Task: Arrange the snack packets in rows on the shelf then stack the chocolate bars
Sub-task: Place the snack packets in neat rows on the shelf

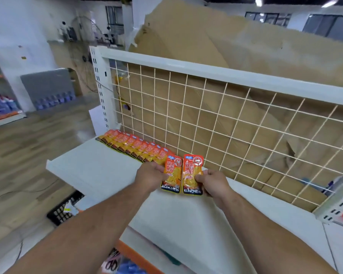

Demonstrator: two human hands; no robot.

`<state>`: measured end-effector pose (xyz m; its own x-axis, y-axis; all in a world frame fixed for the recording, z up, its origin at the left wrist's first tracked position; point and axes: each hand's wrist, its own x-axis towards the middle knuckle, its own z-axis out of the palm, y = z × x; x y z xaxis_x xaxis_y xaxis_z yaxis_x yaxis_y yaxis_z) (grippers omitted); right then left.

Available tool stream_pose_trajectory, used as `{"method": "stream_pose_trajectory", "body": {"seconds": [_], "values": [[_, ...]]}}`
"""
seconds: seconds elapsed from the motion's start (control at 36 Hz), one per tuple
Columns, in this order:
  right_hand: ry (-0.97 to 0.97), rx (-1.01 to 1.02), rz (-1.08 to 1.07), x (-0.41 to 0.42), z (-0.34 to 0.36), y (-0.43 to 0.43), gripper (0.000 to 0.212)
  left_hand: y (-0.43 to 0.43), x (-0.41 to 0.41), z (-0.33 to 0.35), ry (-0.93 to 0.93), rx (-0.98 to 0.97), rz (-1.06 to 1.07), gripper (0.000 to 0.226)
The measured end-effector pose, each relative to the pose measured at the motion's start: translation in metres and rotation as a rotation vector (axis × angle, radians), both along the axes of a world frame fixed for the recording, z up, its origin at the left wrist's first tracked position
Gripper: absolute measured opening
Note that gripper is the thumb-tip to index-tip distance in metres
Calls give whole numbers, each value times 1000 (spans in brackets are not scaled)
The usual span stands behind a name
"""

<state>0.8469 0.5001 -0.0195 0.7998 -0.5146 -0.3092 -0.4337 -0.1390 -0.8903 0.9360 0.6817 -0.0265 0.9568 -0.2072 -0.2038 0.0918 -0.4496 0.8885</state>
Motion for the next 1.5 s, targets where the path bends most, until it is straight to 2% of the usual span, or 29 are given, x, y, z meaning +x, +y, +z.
{"method": "stream_pose_trajectory", "body": {"seconds": [0.19,0.39,0.61,0.75,0.86,1.0,1.11,1.25,1.39,1.5], "values": [[31,20,-15,25,-7,-18,25,-20,34,-7,-35,154,-18,19],[51,8,-64,41,-12,-26,24,-36,67,-6,-145,323,-106,16],[55,26,-143,58,-19,-21,20,-37,101,-14,-256,439,-233,34],[39,36,-216,67,-20,-13,24,-39,116,-18,-323,512,-327,24],[54,25,-254,71,-26,-7,22,-41,125,-21,-371,598,-408,26],[93,4,-299,77,-32,-2,18,-44,138,-28,-395,623,-493,27],[84,15,-337,81,-30,6,17,-44,146,-26,-396,613,-593,7],[99,-1,-358,87,-27,16,14,-42,152,-22,-443,606,-654,20],[107,-11,-379,92,-27,25,14,-36,152,-21,-515,637,-690,2],[134,-20,-388,96,-27,32,21,-33,149,-19,-562,680,-720,5]]}}
